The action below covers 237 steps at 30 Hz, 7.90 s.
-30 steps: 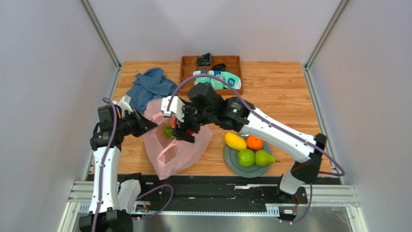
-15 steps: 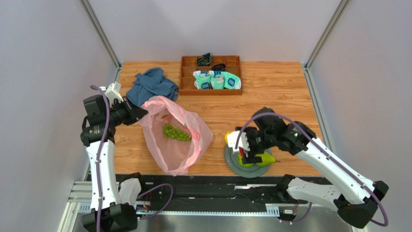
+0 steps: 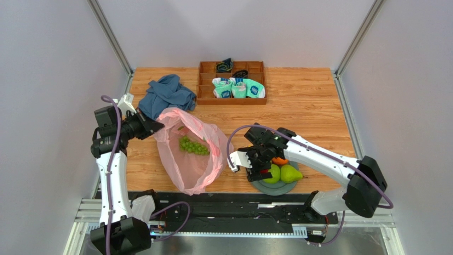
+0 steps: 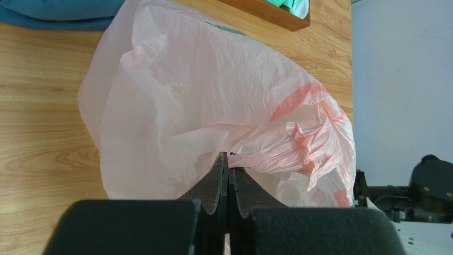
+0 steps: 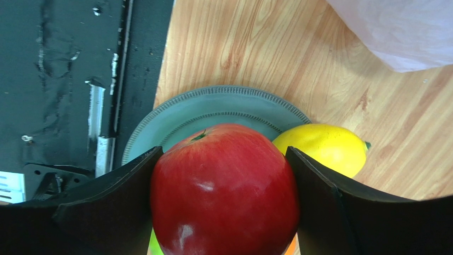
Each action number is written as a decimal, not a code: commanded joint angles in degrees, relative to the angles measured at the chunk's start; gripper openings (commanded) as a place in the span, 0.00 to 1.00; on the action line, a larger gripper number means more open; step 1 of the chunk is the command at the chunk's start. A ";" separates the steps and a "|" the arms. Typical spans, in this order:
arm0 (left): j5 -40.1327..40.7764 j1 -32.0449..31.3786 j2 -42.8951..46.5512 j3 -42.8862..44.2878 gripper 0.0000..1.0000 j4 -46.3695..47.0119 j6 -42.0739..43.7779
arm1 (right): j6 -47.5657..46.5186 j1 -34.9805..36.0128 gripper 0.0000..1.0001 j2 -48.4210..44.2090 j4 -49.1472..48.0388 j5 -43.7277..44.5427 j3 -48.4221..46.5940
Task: Take the fake fruits out of the plastic bag
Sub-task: Place the fake fruit on the plate, then adjust the plastic bag at the center of the board, then take out the fake fruit from the plastic bag, then place the fake fruit on the plate, then take out the fake fruit from the plastic bag.
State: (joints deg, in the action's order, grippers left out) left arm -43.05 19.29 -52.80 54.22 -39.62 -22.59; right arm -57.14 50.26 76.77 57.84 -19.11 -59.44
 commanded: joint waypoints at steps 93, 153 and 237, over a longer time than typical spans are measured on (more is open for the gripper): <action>-0.46 -9.71 10.08 -1.13 0.00 -11.98 -0.70 | 30.95 12.41 0.86 34.58 -28.40 34.84 -23.36; 3.24 -5.49 7.88 -2.80 0.00 -11.10 5.98 | 25.06 -9.92 1.00 -13.05 -2.39 7.35 2.59; -2.13 -1.18 0.15 -7.99 0.00 1.74 -7.65 | 21.12 -2.79 0.00 -3.19 2.18 -2.70 -32.24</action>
State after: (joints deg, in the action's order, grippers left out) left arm -45.63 17.15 -50.52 45.12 -40.18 -29.32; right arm -31.14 51.81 83.77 56.16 -19.25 -93.80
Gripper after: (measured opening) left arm 0.007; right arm 0.090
